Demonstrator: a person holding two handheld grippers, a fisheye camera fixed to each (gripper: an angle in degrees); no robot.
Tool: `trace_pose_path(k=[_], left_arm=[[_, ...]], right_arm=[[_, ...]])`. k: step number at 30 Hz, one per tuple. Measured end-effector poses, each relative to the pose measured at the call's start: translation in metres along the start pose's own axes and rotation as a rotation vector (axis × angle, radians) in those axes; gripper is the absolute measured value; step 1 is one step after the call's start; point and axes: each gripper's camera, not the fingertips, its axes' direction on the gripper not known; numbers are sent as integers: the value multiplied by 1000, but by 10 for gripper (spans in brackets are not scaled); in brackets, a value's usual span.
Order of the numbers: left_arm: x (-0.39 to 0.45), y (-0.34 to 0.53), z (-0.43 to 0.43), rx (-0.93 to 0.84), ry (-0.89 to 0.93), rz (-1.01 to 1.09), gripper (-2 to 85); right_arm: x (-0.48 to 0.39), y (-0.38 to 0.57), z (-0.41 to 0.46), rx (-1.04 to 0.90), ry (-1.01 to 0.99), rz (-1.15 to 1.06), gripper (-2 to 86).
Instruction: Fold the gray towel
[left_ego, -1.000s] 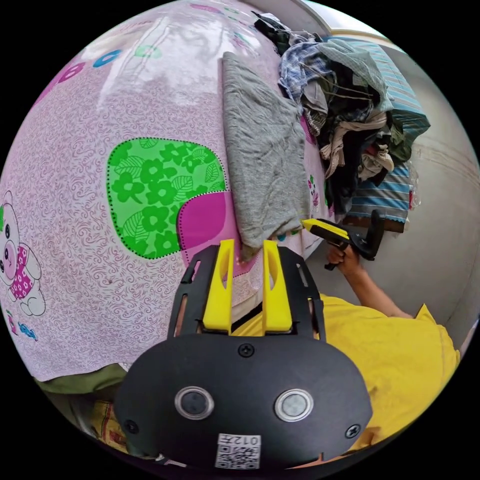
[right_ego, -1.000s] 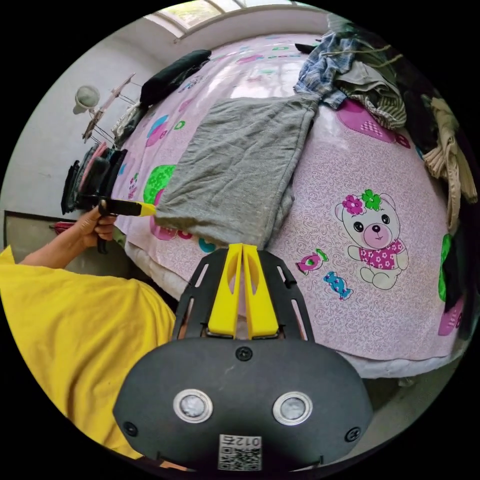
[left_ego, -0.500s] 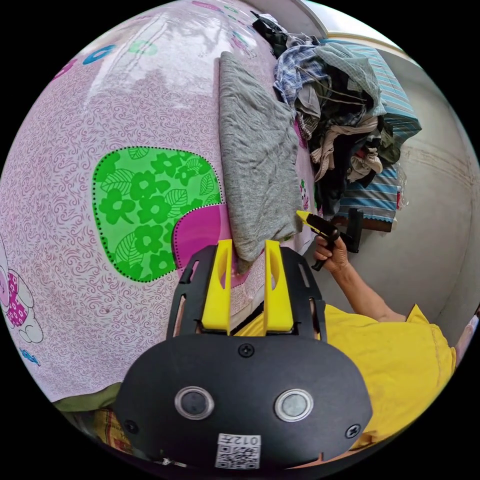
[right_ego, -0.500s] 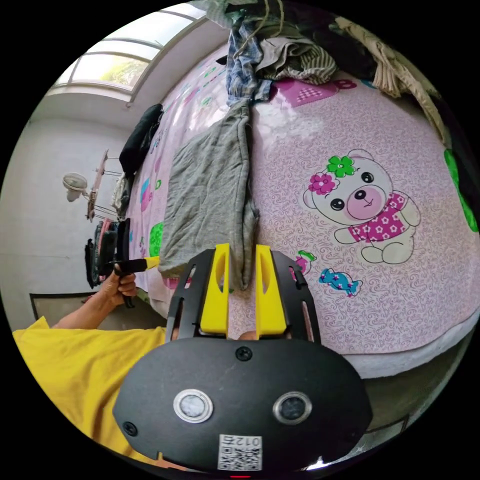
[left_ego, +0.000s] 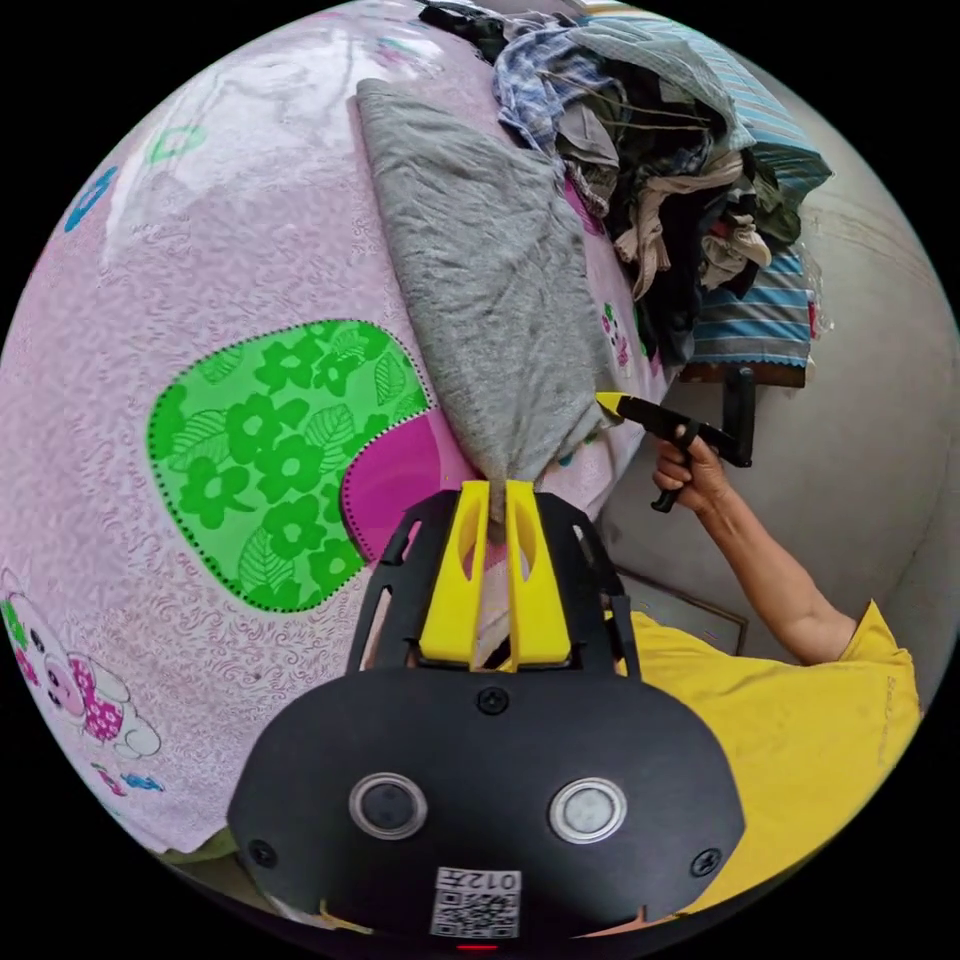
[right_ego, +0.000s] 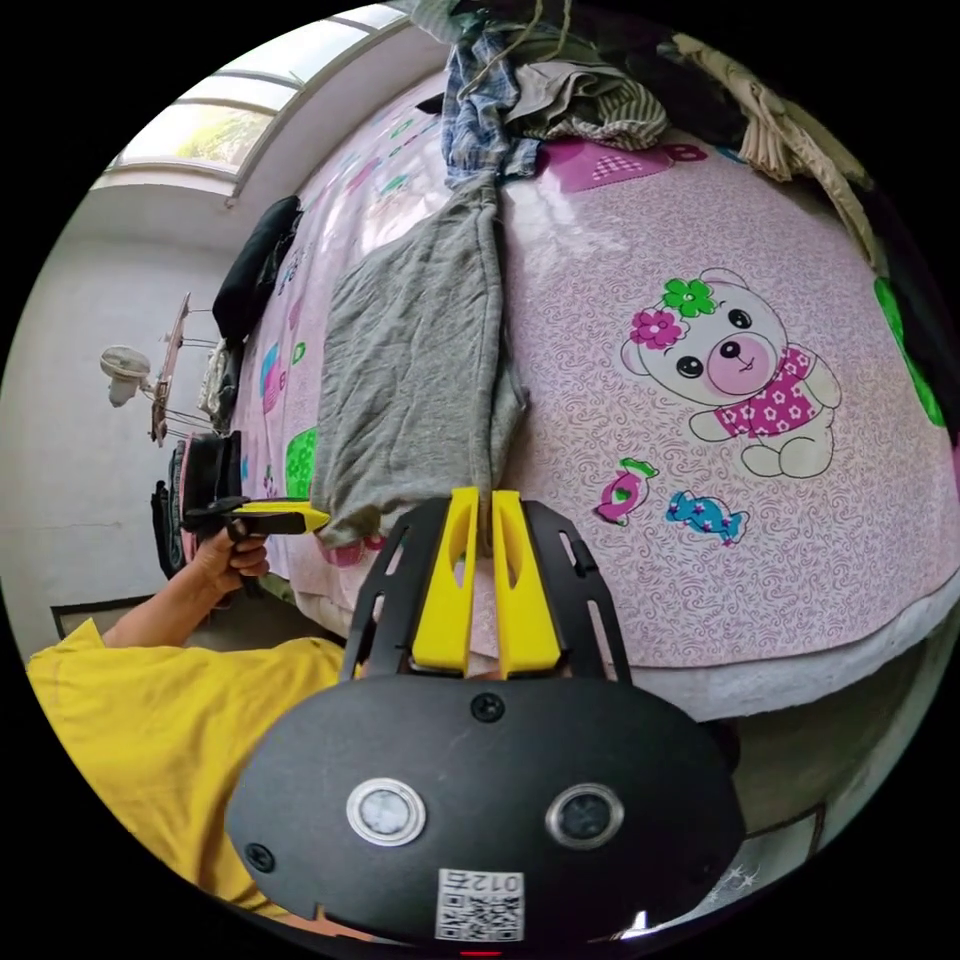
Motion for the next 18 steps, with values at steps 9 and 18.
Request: trace_pose_path(k=[9, 18], left_arm=[[81, -59, -84, 7, 330, -85, 5], [220, -60, -237, 366, 702, -61, 7]], right_arm=[[61, 3, 23, 55, -430, 217, 14], [68, -3, 36, 139, -952, 32, 12]])
